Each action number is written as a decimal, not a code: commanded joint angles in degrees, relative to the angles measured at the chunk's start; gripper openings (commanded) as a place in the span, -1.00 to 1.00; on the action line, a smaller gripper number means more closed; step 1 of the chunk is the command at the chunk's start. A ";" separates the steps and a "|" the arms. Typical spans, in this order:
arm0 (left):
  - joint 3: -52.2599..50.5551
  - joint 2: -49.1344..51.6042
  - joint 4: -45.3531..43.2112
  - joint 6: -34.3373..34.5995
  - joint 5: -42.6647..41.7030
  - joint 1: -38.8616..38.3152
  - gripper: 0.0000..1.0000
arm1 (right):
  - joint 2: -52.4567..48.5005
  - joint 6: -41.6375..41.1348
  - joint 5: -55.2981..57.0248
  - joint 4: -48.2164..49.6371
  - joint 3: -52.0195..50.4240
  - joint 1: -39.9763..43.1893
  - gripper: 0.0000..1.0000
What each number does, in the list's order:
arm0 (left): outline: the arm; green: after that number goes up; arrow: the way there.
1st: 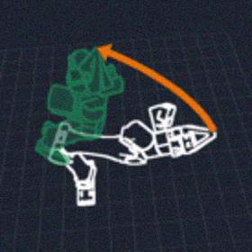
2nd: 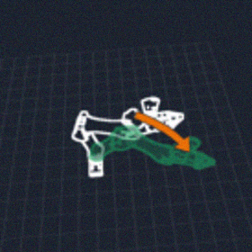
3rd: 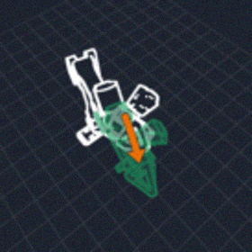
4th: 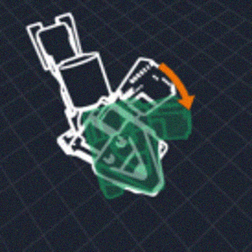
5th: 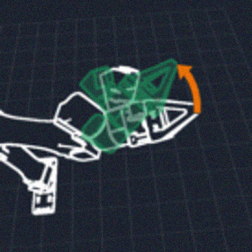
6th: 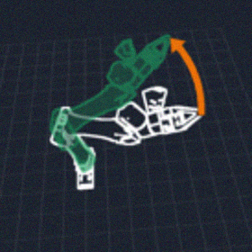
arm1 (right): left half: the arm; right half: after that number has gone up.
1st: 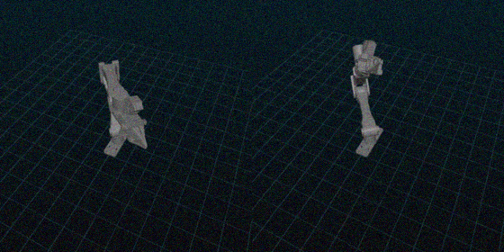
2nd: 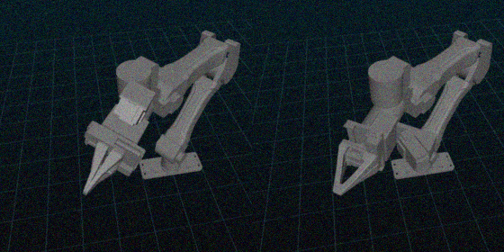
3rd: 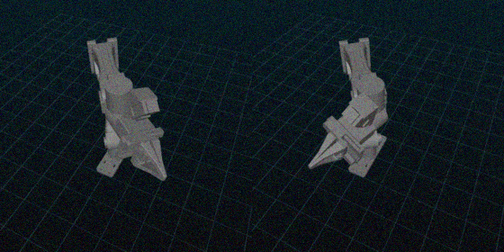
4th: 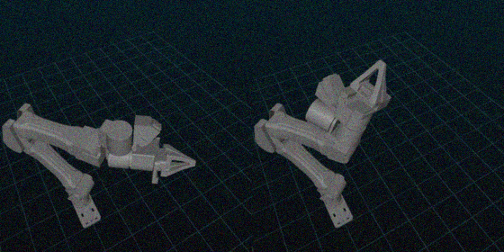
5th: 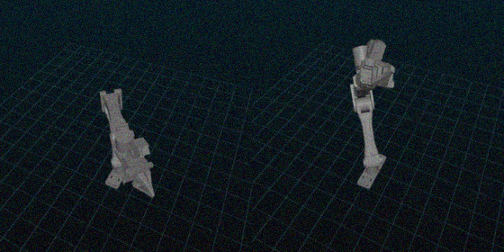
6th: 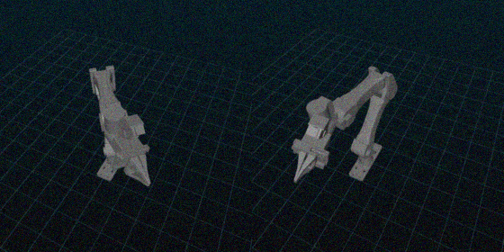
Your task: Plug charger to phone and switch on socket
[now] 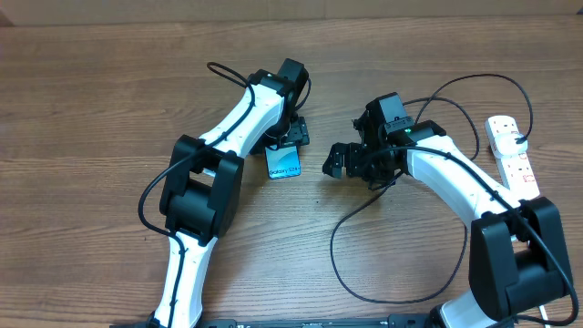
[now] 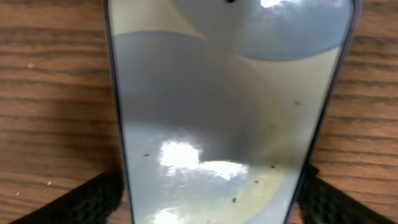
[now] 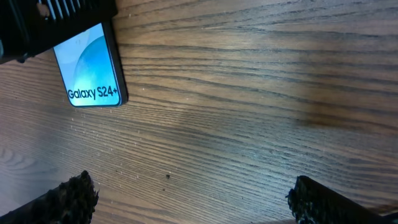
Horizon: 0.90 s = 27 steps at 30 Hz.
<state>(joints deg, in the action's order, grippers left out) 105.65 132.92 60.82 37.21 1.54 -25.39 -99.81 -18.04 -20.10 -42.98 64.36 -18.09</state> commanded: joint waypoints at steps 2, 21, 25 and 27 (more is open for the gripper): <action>-2.34 0.85 0.66 -0.61 1.03 0.24 0.65 | 0.79 -0.13 -0.81 0.28 -0.31 0.04 1.00; -2.32 0.85 5.09 -15.47 -20.70 3.63 0.33 | -3.48 1.16 -10.58 5.42 -0.35 -4.26 1.00; -2.32 0.85 5.62 -16.74 -20.72 3.76 0.37 | -8.55 -3.41 -11.56 12.68 -0.35 -7.28 1.00; -2.32 0.85 5.99 -17.51 -21.14 3.74 0.38 | -10.91 -6.16 -11.54 16.09 -0.35 -8.20 1.00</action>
<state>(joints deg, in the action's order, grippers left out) 105.08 132.55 66.46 22.98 -16.01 -21.63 -107.00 -19.33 -30.41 -30.28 64.29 -24.64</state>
